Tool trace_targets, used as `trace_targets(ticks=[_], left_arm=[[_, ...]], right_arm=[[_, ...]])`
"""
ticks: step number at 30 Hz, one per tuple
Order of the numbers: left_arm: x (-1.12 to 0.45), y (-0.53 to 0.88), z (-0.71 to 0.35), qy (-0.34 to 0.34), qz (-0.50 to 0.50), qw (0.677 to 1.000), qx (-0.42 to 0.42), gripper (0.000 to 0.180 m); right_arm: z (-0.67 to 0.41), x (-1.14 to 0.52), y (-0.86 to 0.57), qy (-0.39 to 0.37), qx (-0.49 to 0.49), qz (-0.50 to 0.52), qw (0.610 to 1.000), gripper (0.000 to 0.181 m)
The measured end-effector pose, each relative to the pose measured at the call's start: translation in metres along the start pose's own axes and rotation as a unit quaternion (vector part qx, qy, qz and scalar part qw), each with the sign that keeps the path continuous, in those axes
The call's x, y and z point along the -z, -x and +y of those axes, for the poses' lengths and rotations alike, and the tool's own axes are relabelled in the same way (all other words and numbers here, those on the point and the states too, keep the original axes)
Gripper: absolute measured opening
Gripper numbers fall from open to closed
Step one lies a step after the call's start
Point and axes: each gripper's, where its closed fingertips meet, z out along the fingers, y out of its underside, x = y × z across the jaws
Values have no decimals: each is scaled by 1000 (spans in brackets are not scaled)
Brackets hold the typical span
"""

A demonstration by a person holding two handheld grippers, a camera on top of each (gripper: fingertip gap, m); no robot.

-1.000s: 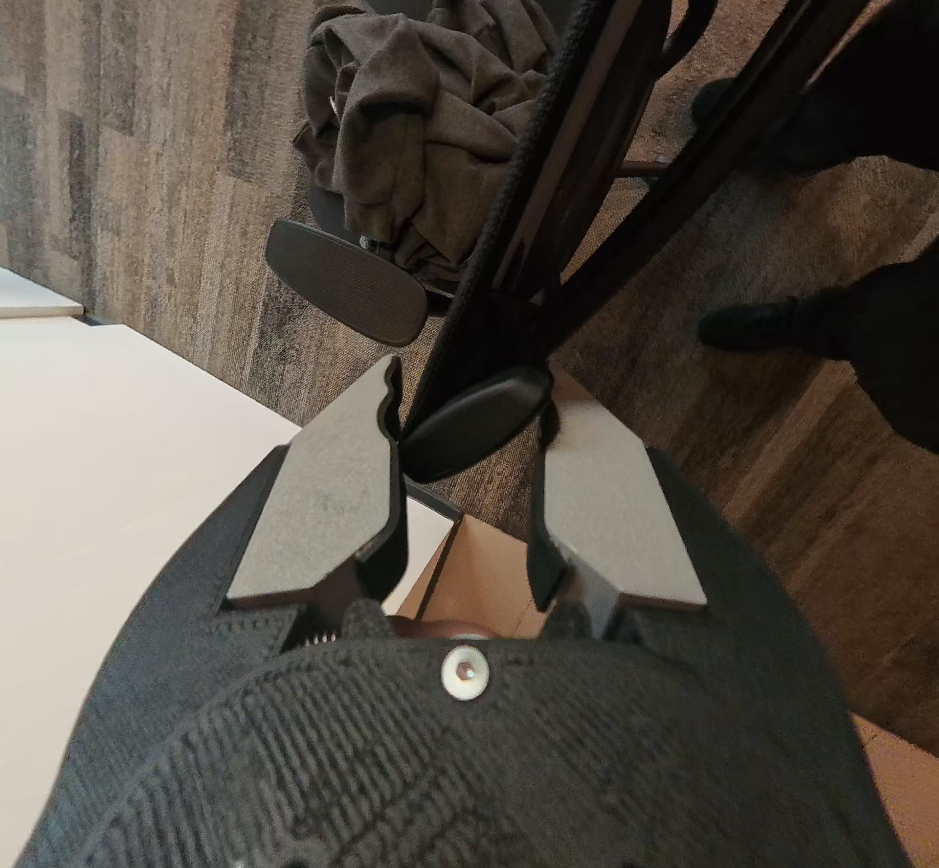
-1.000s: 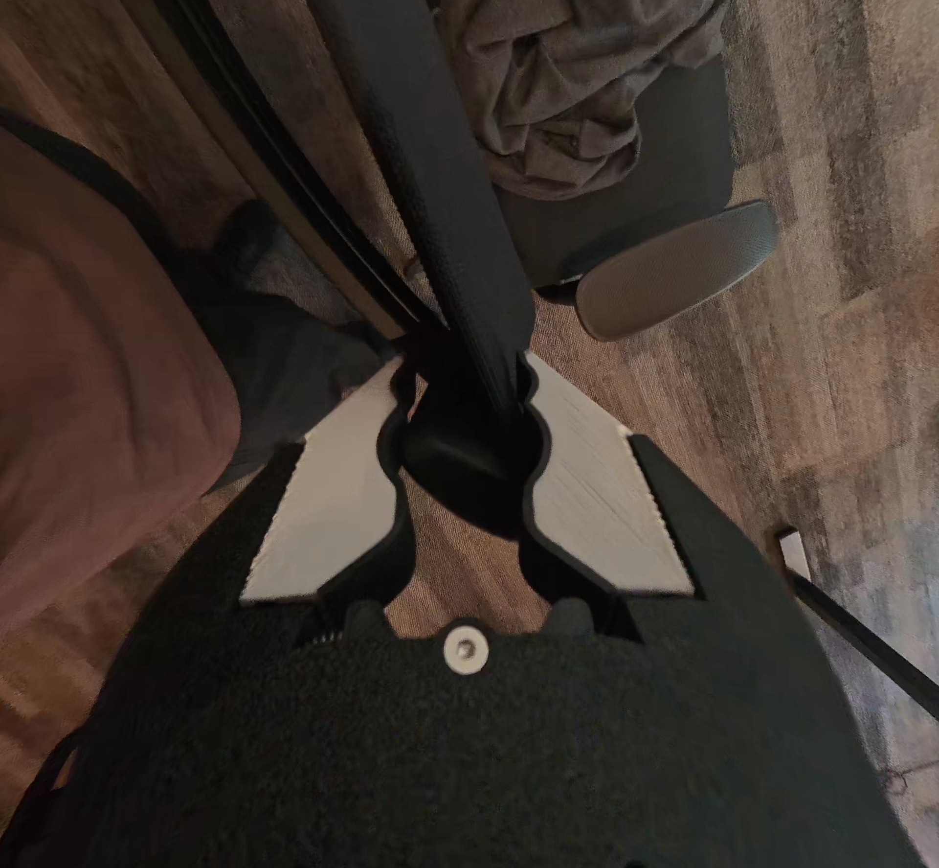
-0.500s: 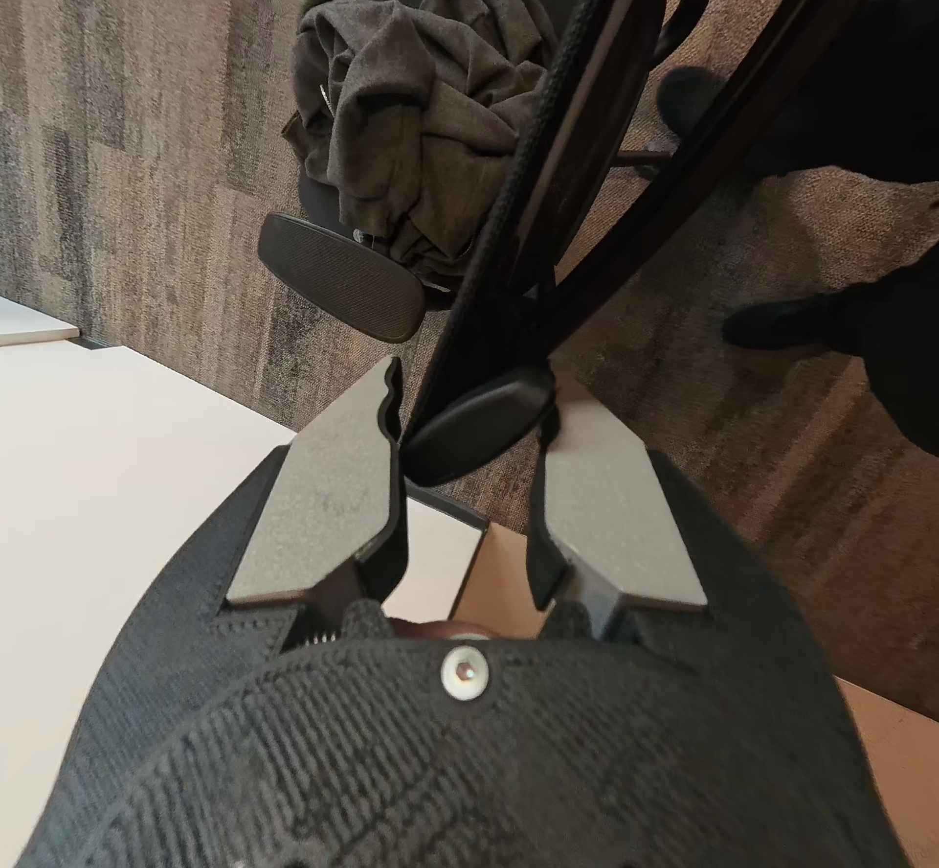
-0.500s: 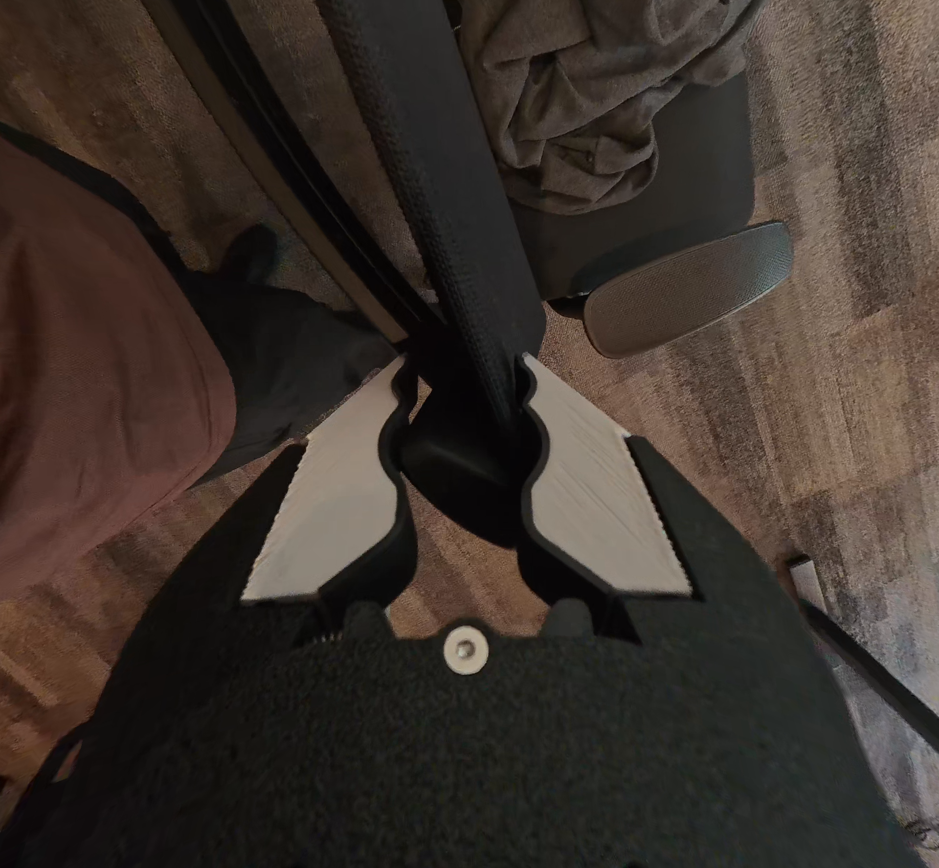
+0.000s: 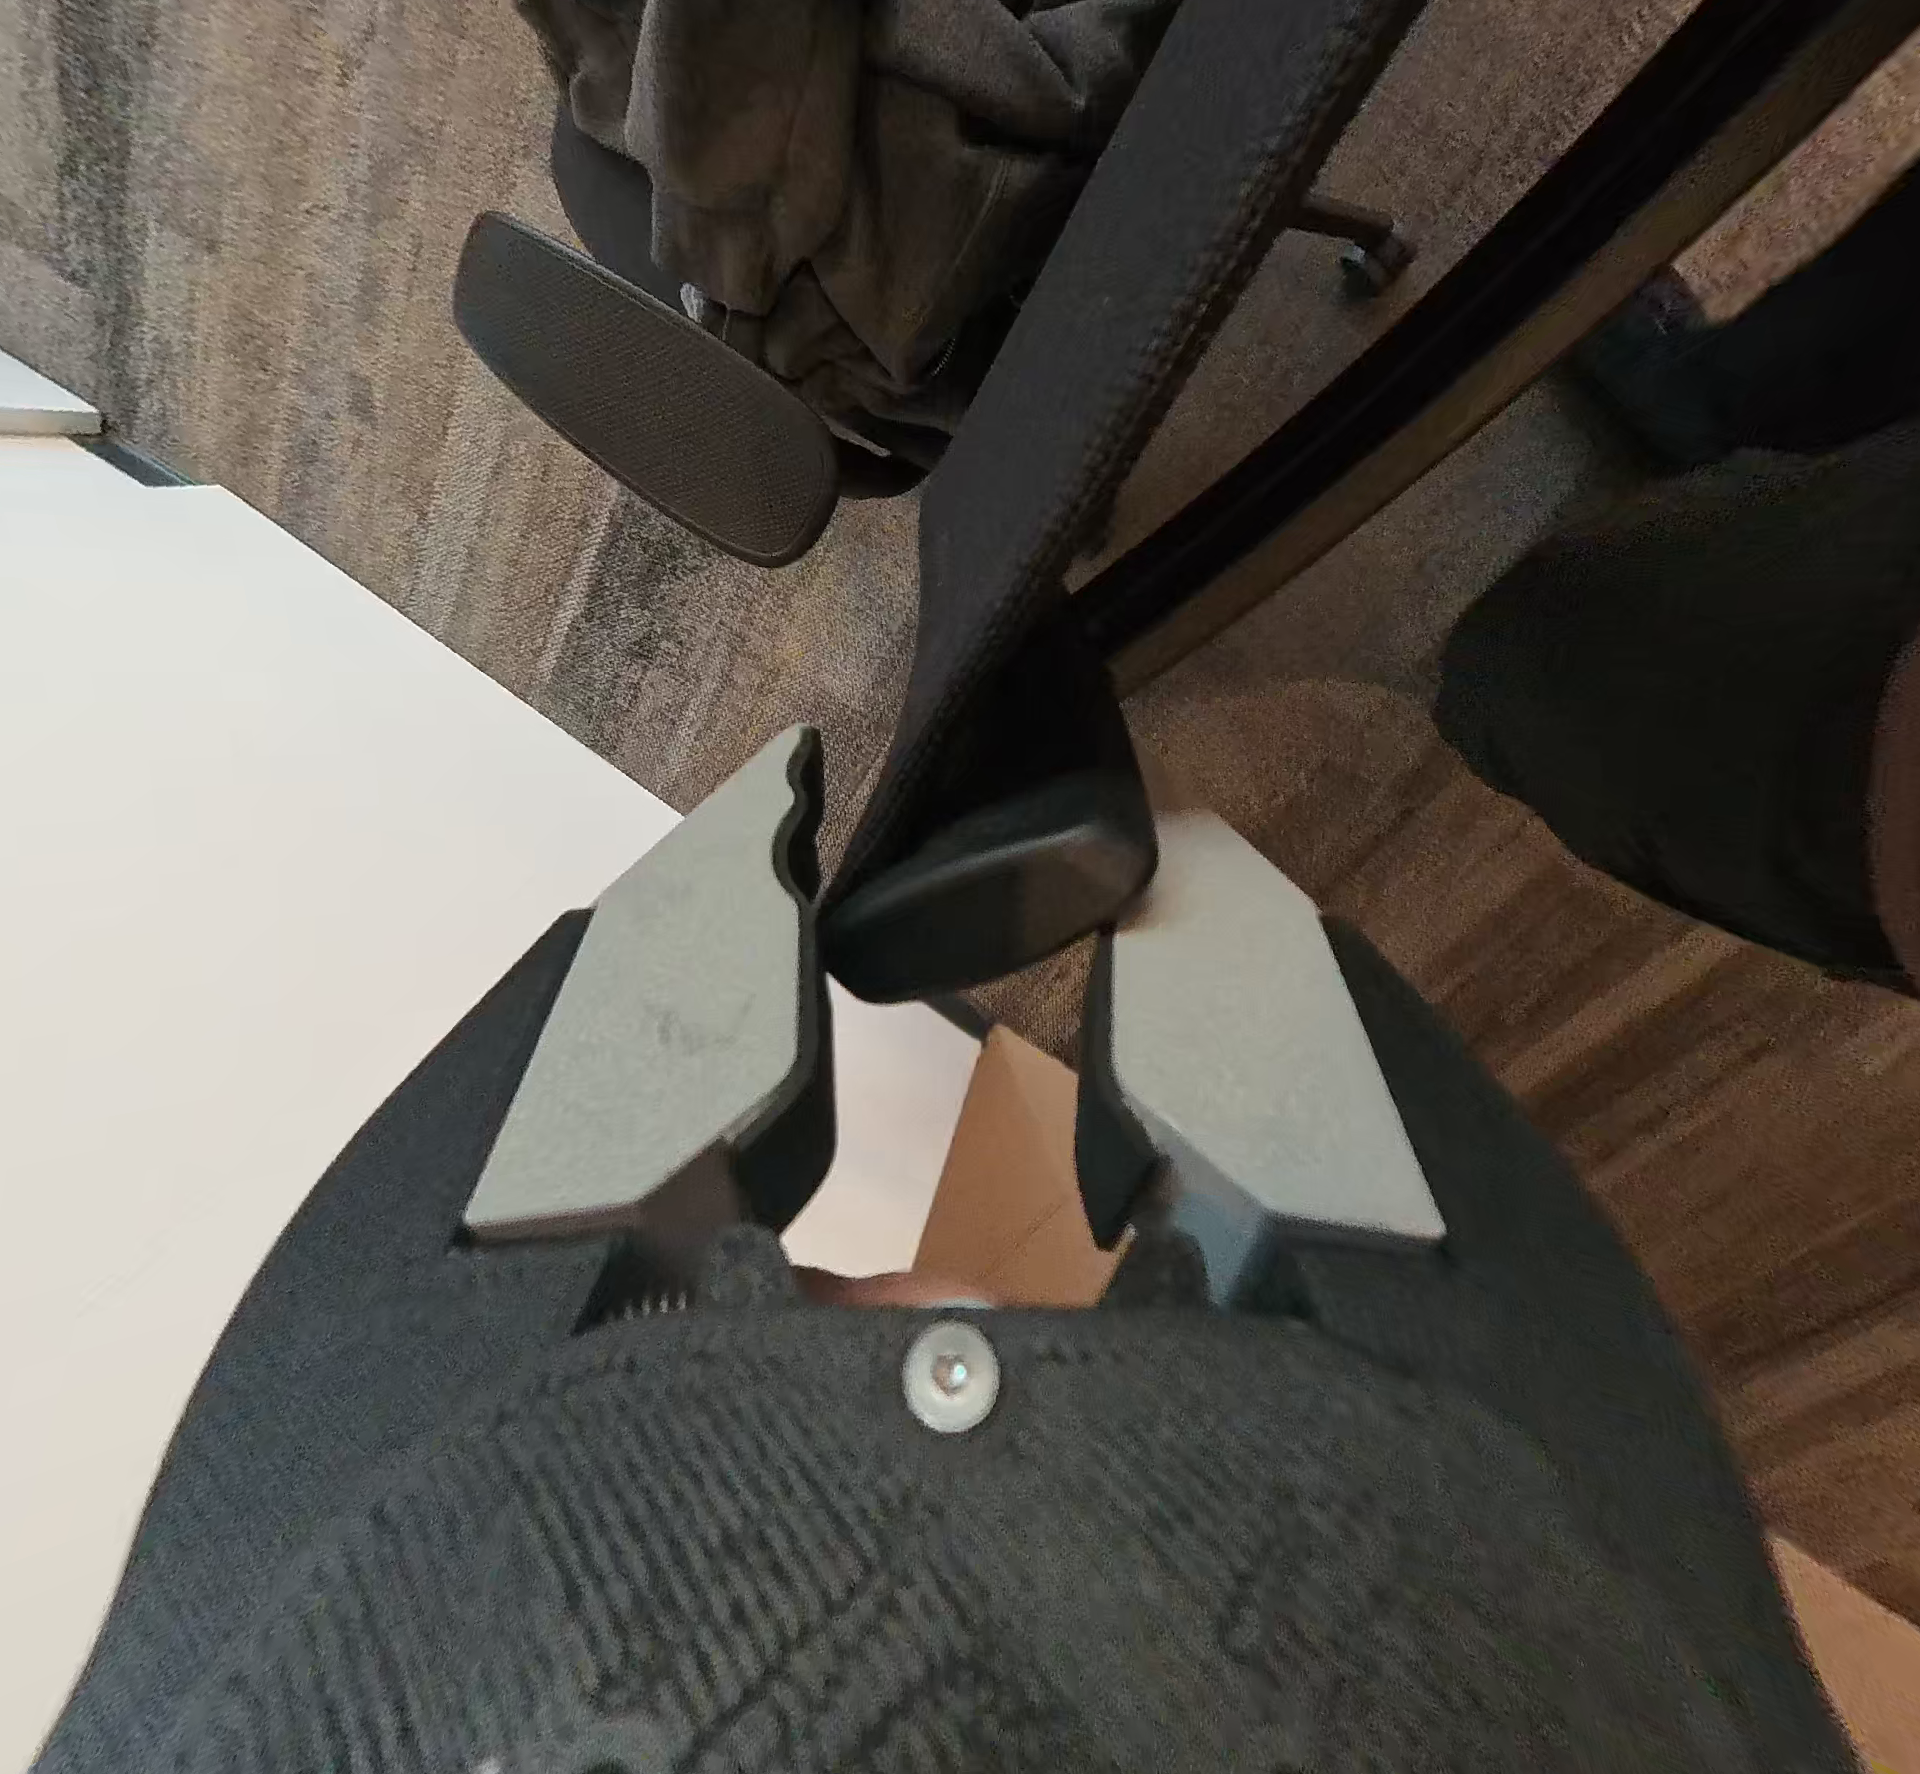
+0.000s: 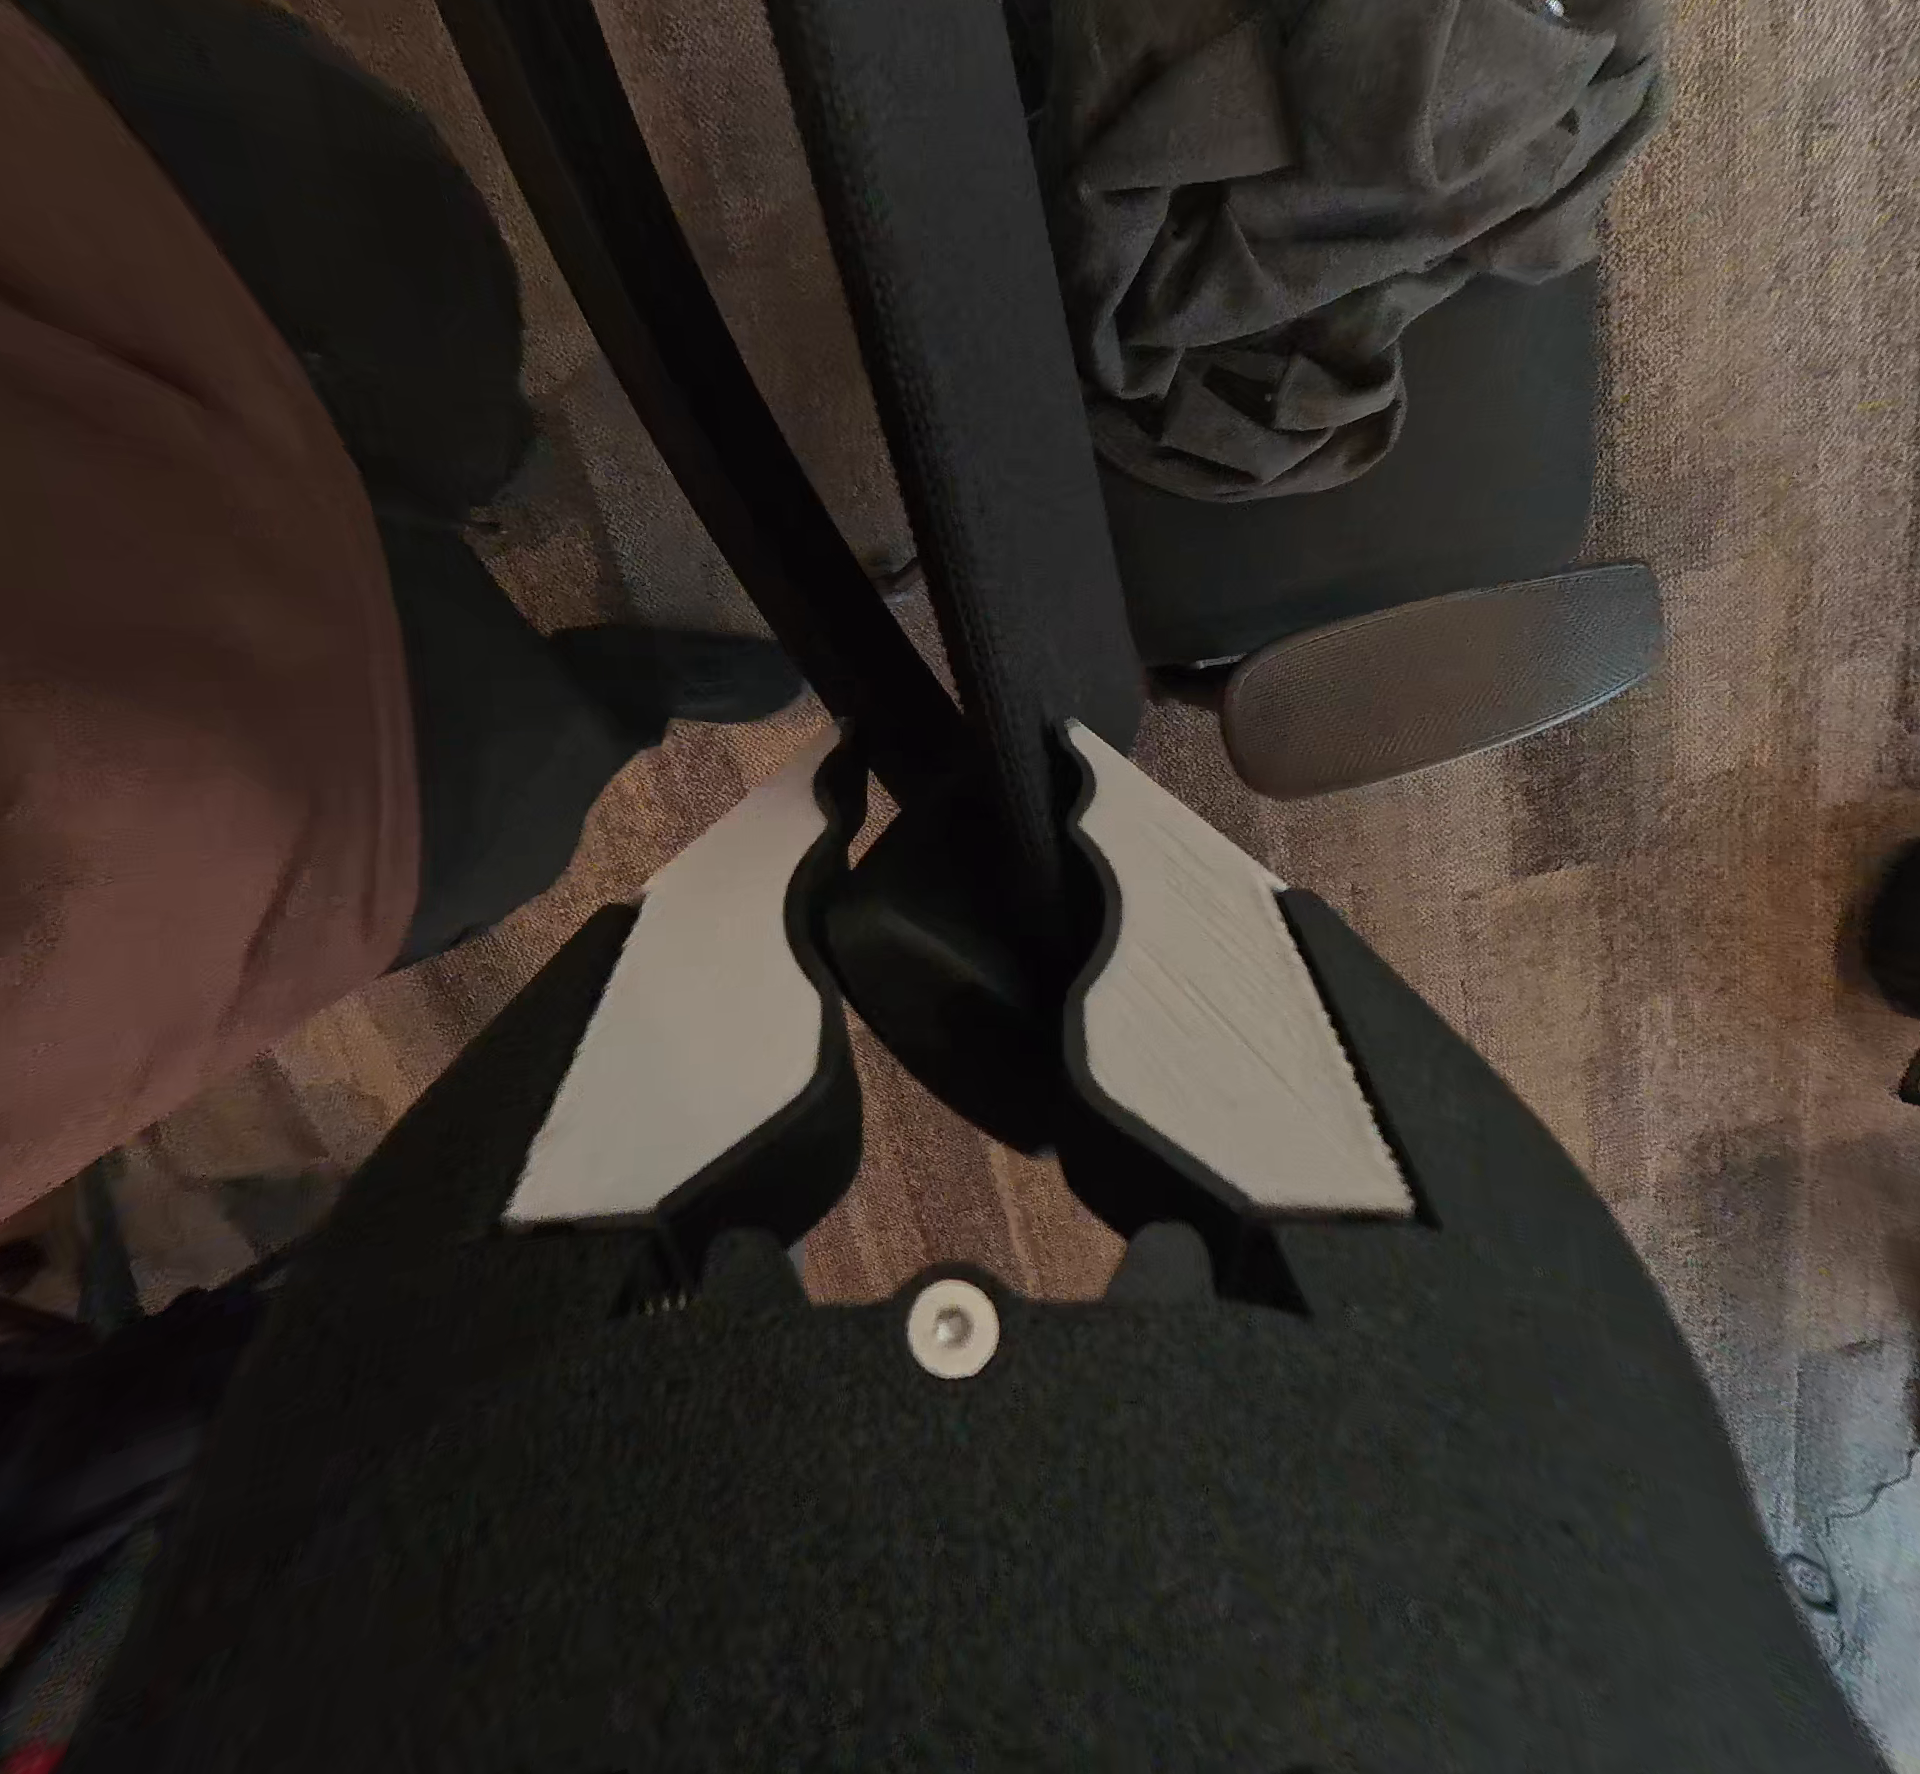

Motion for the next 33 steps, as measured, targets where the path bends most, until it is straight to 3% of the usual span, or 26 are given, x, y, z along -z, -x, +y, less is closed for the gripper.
trace_targets(ticks=[19,33], left_arm=[[-126,365,-223,-50,-21,998,-29,52],[-225,685,-369,-10,-6,1000,-2,51]], right_arm=[[-100,-40,-460,34,-37,1,999,41],[-218,-80,-818,33,-16,0,999,40]])
